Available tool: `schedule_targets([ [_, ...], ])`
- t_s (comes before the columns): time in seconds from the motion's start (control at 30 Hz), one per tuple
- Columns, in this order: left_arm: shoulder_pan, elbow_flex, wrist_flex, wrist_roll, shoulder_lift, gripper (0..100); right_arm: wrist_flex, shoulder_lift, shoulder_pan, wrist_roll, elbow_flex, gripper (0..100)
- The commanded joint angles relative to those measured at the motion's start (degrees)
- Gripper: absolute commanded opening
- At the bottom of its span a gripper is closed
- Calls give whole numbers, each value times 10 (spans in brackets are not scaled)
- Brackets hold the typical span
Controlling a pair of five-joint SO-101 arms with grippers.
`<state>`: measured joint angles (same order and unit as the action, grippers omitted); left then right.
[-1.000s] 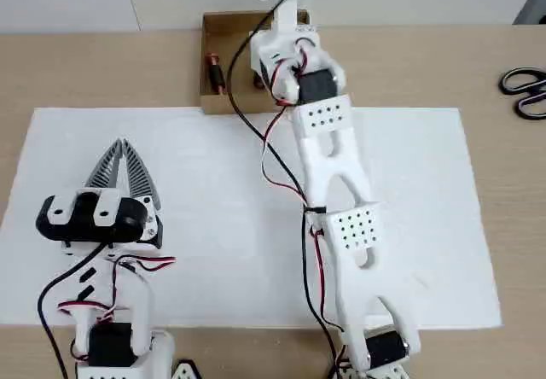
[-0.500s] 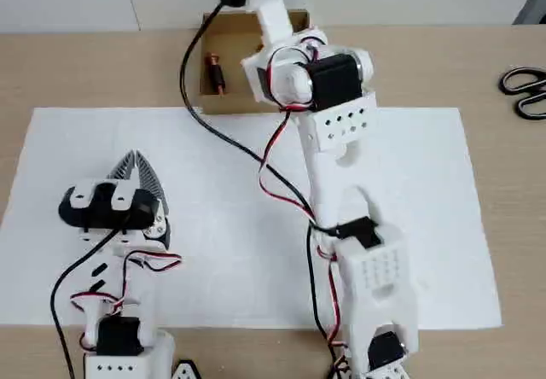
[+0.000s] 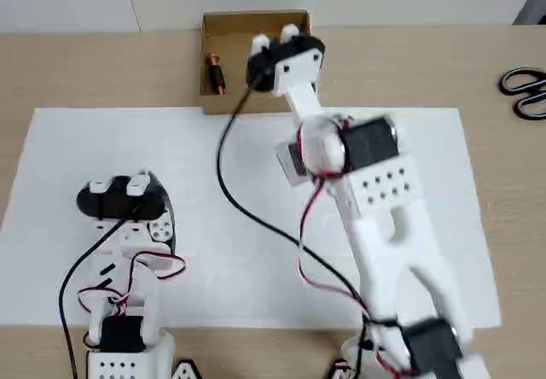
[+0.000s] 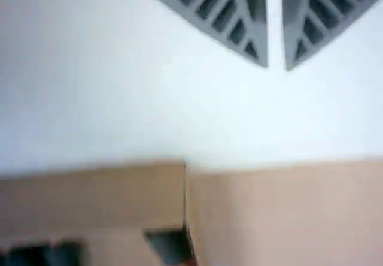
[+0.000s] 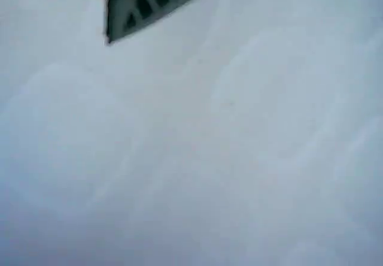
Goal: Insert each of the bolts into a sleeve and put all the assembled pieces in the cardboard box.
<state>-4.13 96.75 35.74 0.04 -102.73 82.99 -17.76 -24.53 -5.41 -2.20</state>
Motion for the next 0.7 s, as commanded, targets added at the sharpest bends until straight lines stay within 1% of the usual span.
schedule_targets([
  [0.0, -1, -3, 35, 5, -4, 6, -148, -95, 6, 0, -159, 234],
  [0.13, -1, -3, 72, 5, -4, 6, -279, -160, 49, 1, -371, 234],
  [0.2, -1, -3, 93, 5, -4, 6, -328, -189, 74, 1, -466, 232],
  [0.27, -2, -3, 114, 5, -4, 6, -363, -215, 95, 1, -540, 203],
  [0.33, -2, -3, 135, 5, -4, 6, -371, -244, 105, 1, -584, 132],
  [0.43, -2, -4, 148, 5, -4, 6, -371, -291, 105, 1, -624, 0],
  [0.53, -2, -4, 148, 5, -4, 6, -370, -339, 104, 1, -648, 32],
  [0.67, -2, -4, 149, 5, -4, 6, -370, -395, 107, 1, -713, 2],
])
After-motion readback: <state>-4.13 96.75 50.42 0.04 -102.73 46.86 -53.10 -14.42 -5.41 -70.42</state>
